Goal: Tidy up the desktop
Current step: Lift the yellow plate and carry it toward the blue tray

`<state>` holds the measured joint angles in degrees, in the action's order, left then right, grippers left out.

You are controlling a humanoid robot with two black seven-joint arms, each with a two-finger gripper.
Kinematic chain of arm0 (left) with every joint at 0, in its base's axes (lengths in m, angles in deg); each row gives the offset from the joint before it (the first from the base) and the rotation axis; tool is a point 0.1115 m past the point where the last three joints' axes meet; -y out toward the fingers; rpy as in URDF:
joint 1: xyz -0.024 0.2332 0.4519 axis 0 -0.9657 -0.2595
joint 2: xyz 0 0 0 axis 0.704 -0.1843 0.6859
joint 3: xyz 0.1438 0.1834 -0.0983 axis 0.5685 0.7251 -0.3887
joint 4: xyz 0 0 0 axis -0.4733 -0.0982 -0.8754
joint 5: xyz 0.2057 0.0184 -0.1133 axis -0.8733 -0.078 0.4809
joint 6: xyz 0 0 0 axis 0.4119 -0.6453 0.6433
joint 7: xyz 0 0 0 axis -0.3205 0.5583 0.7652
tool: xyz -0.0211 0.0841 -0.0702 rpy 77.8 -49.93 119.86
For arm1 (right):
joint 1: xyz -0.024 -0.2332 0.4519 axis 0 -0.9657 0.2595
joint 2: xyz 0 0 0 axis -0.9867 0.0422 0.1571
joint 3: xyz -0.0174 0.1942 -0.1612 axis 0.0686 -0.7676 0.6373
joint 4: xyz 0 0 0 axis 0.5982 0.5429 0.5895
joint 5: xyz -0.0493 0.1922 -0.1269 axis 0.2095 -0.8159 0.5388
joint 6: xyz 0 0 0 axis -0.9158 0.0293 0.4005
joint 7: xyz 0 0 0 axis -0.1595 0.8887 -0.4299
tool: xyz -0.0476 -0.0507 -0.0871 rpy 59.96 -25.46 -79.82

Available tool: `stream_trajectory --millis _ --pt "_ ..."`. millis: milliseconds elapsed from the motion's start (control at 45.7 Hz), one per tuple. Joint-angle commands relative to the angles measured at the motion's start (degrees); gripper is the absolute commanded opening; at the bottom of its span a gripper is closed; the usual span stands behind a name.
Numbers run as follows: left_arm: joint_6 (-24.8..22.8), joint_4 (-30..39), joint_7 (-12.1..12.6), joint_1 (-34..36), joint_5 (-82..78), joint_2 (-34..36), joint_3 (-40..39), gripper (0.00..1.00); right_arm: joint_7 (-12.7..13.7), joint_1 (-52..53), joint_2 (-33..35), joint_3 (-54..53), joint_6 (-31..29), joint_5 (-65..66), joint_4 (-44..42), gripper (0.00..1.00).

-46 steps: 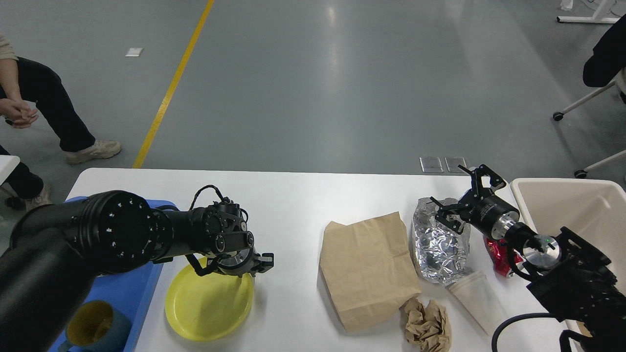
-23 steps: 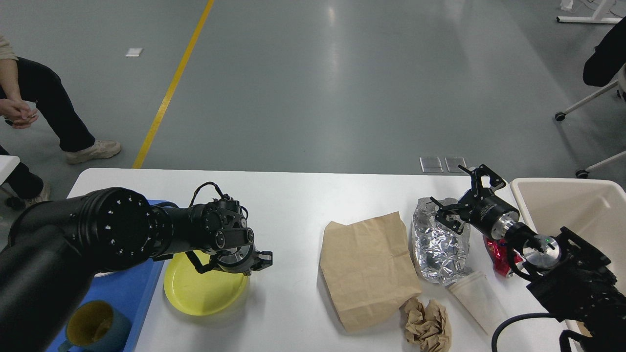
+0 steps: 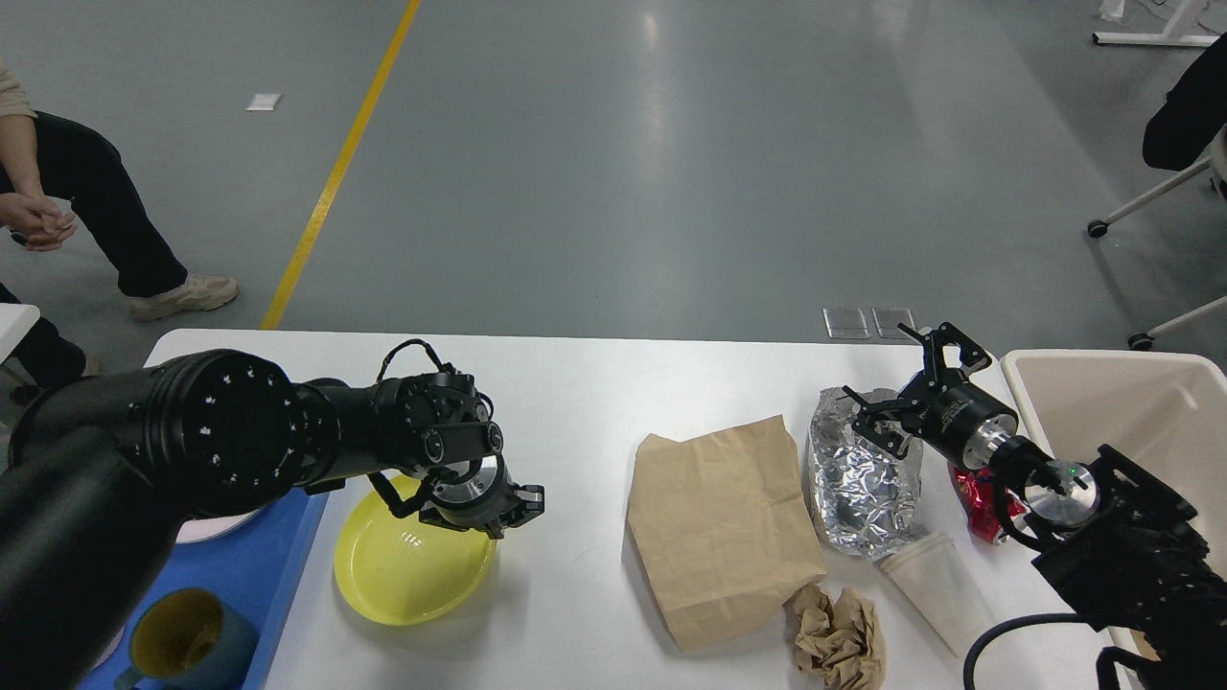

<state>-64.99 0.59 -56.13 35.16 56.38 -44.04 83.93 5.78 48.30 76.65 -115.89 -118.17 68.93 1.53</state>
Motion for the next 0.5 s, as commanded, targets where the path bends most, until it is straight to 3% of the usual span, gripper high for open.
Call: stream_trajectory --millis 0,263,482 --pt "-5.05 0.29 -0.01 3.43 1.91 -0.17 -0.18 0.0 0.0 0.0 0.0 0.0 0.0 0.0 0.0 1.0" --pt "-15.78 0.82 -0.01 11.17 4.38 -0.08 -2.2 0.0 0.0 0.08 0.0 0.0 0.0 0.0 0.0 1.0" --pt "-21.67 6.7 -0.36 22.59 4.82 0.62 -2.29 0.0 0.0 -0.01 0.0 0.0 0.0 0.0 0.0 1.0"
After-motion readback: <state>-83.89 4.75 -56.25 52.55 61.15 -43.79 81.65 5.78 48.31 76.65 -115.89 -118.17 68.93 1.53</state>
